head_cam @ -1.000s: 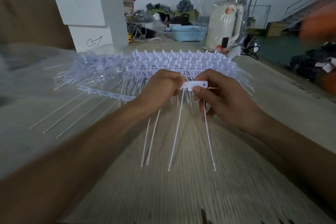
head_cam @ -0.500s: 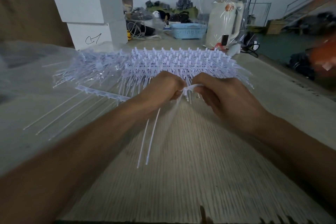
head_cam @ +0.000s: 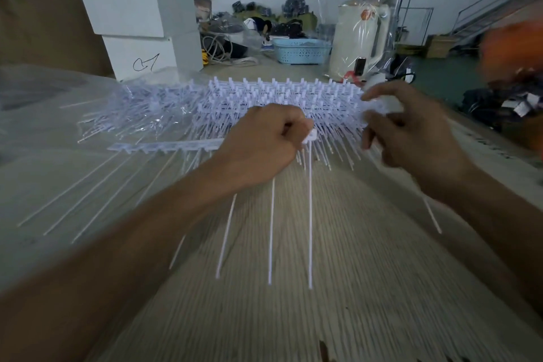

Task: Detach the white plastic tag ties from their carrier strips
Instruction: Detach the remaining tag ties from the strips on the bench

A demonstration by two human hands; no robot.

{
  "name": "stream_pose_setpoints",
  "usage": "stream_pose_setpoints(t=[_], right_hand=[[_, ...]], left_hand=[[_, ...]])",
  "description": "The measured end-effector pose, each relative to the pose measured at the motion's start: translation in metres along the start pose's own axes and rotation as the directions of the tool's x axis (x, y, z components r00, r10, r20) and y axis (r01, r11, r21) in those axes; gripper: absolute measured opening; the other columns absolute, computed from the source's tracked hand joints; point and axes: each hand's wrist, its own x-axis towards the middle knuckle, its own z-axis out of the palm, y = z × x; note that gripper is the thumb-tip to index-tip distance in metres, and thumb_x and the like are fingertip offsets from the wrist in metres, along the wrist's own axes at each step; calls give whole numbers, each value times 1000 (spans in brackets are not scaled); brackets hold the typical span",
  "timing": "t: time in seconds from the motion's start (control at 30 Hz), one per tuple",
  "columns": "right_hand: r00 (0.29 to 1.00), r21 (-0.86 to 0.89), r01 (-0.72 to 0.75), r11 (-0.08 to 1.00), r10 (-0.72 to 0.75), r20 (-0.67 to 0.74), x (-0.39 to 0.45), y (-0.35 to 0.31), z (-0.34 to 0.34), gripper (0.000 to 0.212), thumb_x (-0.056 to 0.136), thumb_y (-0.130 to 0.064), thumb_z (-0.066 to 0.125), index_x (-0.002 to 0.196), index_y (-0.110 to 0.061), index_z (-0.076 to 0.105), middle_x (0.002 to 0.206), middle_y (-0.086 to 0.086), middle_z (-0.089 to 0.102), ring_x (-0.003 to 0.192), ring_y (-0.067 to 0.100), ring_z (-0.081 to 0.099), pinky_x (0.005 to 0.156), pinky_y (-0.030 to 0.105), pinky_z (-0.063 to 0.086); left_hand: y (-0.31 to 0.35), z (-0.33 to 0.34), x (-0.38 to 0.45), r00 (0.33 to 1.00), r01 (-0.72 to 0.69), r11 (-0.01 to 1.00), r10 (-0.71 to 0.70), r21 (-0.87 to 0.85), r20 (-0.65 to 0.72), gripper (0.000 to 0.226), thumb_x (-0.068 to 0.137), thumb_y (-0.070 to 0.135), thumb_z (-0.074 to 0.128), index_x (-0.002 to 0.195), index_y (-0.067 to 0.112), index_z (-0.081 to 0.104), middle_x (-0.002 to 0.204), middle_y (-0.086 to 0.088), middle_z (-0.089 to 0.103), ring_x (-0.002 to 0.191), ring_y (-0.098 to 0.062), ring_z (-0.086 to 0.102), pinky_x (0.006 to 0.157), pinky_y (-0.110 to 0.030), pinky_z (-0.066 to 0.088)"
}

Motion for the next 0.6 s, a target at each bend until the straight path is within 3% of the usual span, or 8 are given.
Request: stream_pose_setpoints(t=[0.07,0.17,0.27,0.37,0.47,0.6], right_hand=[[987,-34,79,996,-73,145,-7,-5,14,23,104,-11,51,115,-29,59,65,5,68,43,10,46,44,22,40],[986,-24,121,992,-117,121,-10,-16,35,28,104,-8,46,99,-22,70,65,2,66,42,6,48,44,17,39],[988,75,26,997,-37,153,-15,-19,39,28,104,-32,52,87,-18,71,66,-3,64,41,17,47,41,34,46],[976,137,-23,990,-7,217,-19,-20,39,45,92,-50,59,85,-8,70,72,9,63,43,18,46,43,35,47],[972,307,-107,946,34,235,-18,-22,36,38,92,-39,65,84,-2,67,75,13,63,46,15,41,43,27,43],[978,415,-164,895,94,184,-14,-22,30,24,98,-24,62,79,-10,65,71,4,60,48,14,39,42,24,39]], left_hand=[[1,-3,-1,1000,-19,998,20,-55,11,31,104,25,49,75,20,60,66,5,65,61,-11,57,61,-28,43],[2,-1,-4,998,-20,997,24,-77,58,24,103,16,49,86,20,66,79,-10,69,66,-21,59,65,-39,47],[5,0,-4,997,-65,985,60,-157,-40,8,99,15,60,100,13,67,78,-3,69,61,-9,57,60,-32,46],[8,0,-5,988,-96,968,65,-233,-139,6,94,14,67,99,13,62,73,11,66,62,-1,58,61,-19,42],[8,-2,-6,986,-78,964,37,-253,-163,9,92,19,71,95,14,65,68,17,64,51,-1,54,53,-13,38],[-2,-8,-2,996,2,976,-22,-217,-90,16,96,28,64,87,16,71,78,5,72,72,-15,70,75,-35,55]])
